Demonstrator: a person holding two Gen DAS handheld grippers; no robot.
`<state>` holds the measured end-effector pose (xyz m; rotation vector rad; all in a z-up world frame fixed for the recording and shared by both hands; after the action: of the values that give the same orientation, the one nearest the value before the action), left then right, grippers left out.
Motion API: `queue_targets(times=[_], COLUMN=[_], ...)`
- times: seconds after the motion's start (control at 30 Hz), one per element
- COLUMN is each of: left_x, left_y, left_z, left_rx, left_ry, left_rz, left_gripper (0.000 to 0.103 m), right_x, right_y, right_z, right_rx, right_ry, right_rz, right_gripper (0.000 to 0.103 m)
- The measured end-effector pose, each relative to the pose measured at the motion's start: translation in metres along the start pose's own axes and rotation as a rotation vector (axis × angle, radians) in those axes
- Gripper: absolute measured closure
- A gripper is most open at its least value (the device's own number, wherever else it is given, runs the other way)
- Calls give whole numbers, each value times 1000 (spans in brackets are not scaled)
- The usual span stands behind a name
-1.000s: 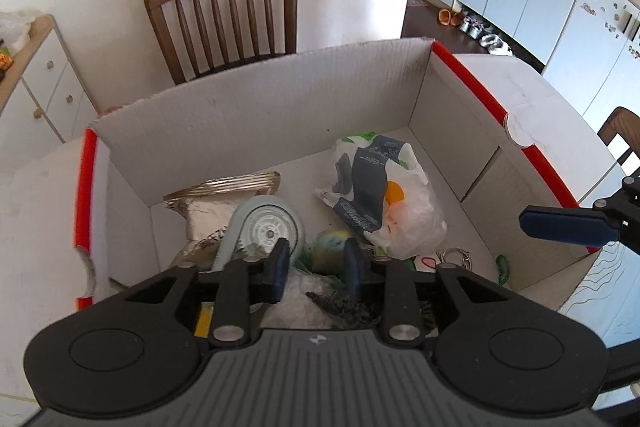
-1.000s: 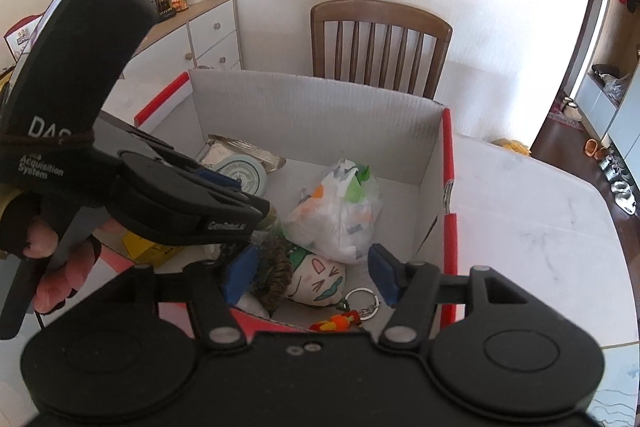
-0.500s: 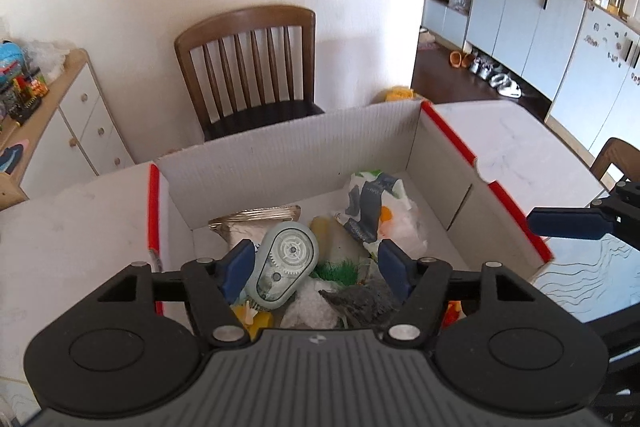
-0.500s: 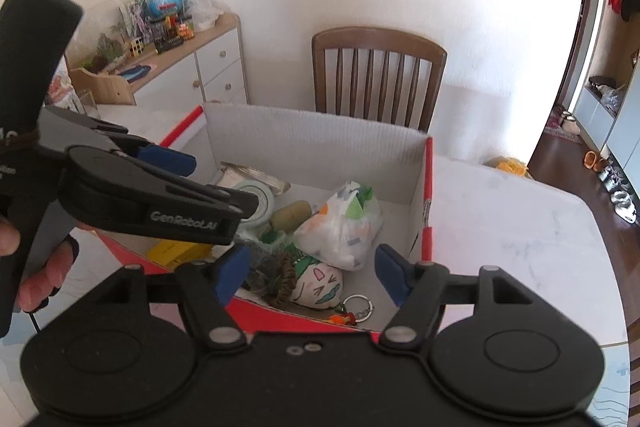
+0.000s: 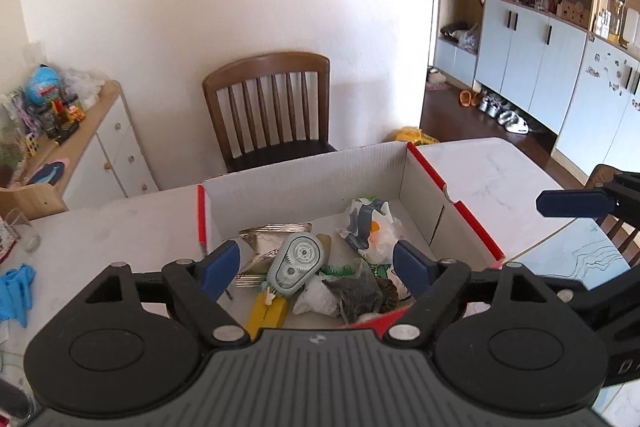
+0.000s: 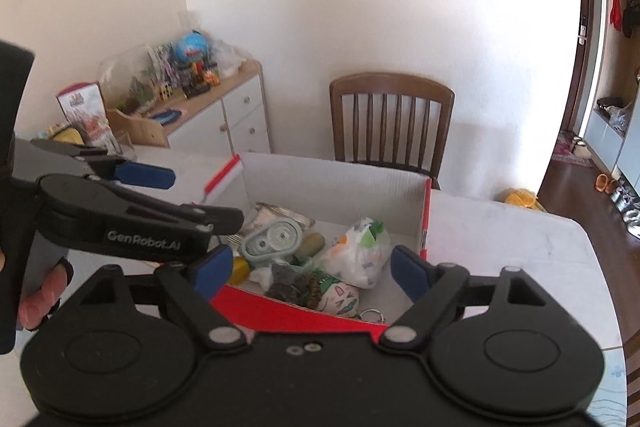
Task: Organize objects
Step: 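Withdraw both tools up and away from the red box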
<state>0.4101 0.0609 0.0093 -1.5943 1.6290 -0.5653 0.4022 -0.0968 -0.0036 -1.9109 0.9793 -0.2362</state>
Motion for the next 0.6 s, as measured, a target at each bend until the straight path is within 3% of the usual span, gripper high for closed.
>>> queue_targets(times=[0.33, 0.43, 0.6], left_x=[-3, -6, -8], left_y=[24, 31, 41], left_z=[-53, -66, -87], left_rx=[70, 72, 83], left_ry=[-19, -19, 0], left_rz=[-31, -64, -101], left_gripper=[8, 1, 0], right_x=[-10, -15, -22], right_y=[11, 17, 24], right_z=[-36, -47, -62], right_rx=[80, 95, 108], right_ry=[-36, -50, -67], right_rz=[6, 11, -1], right_gripper=[2, 1, 1])
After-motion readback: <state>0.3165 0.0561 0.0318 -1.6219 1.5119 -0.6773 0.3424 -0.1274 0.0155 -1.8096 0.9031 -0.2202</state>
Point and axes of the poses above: each gripper's, at about its wrist camera, not at the fingertips, and z roughly the way its jaws point, x to its right, y to its underside, the point moved 3 cm from there along z, roughly the way its jaws point, and after that the axes turned 14 degrees about -y, right-handed, at the moved point
